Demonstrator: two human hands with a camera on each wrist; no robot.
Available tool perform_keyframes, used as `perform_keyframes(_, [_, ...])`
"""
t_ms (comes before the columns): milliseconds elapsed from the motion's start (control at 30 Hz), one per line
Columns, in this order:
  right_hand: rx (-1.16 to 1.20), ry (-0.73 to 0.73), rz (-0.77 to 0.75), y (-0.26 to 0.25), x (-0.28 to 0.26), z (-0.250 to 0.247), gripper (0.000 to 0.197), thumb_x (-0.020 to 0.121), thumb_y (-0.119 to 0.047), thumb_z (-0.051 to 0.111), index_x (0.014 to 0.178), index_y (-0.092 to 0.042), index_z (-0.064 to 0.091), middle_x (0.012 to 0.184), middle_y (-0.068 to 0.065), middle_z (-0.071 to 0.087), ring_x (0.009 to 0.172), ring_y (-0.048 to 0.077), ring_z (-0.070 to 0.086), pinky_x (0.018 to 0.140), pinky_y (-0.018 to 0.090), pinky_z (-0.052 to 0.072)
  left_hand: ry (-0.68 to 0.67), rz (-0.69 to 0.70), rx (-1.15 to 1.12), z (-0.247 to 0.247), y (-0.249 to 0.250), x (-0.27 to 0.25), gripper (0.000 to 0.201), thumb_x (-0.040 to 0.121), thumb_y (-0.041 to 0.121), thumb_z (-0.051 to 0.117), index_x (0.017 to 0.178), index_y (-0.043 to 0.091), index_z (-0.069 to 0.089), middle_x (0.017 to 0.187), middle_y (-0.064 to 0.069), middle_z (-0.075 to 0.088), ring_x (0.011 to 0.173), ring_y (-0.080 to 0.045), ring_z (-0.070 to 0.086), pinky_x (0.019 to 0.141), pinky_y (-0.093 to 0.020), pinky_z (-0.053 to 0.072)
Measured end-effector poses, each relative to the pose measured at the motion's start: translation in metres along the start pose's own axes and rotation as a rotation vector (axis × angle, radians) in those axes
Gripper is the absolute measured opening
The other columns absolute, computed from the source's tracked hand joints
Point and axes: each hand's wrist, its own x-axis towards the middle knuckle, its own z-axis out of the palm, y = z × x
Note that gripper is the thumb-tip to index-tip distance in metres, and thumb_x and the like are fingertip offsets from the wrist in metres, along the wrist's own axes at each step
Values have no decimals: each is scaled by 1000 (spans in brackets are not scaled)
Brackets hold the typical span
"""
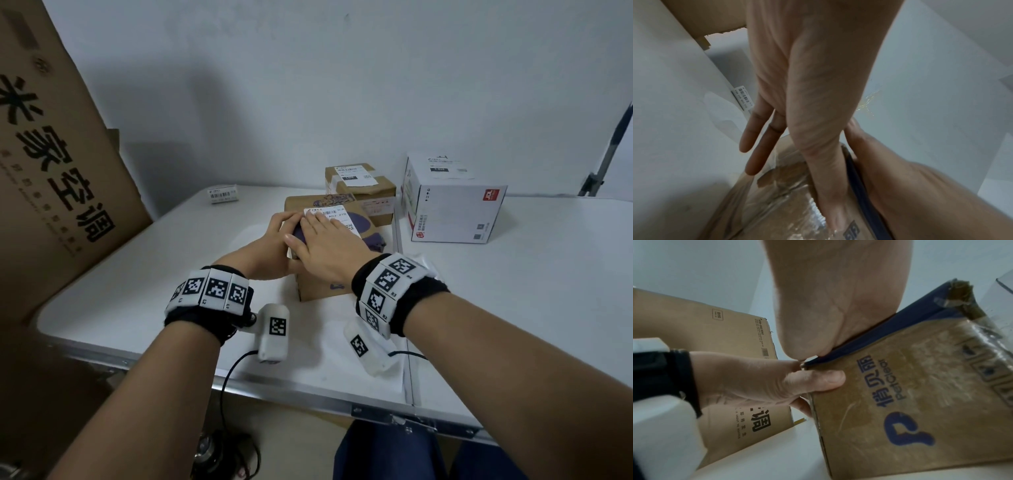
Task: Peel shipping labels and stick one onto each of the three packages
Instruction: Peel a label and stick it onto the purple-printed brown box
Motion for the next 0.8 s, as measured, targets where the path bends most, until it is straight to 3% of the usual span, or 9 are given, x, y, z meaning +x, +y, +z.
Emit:
perform_keyframes(233, [-21, 41, -95, 4, -13, 3, 68, 100, -51, 12, 152, -7, 15, 161, 7, 13, 149, 19, 8, 121, 36, 7, -30, 7, 81, -4, -2, -1, 99, 80, 16, 72, 151, 6, 5, 155, -9, 4, 141, -25, 26, 117, -36, 24])
perform_keyframes(500, [-30, 33, -143, 14, -42, 1, 66, 101, -50, 14, 153, -9, 14, 161, 7, 10, 149, 19, 8, 120, 35, 6, -13, -25, 78, -4, 4, -1, 98, 79, 15, 74, 152, 10, 9, 156, -6, 7, 143, -21, 21, 116, -28, 20])
perform_keyframes(633, [-55, 27, -147, 24, -51, -2, 68, 100, -51, 15, 153, -8, 13, 161, 8, 10, 149, 20, 9, 121, 36, 8, -24, -57, 49, -6, 5, -3, 95, 82, 22, 72, 153, 17, 9, 158, 1, 6, 142, -17, 21, 105, -19, 24])
perform_keyframes(800, [-84, 6, -103, 45, -68, -10, 67, 101, -50, 14, 153, -8, 10, 161, 8, 7, 149, 19, 5, 121, 36, 3, -15, -91, -46, -7, 13, -5, 97, 79, 32, 75, 153, 23, 12, 156, 6, 10, 136, -14, 28, 93, -20, 33])
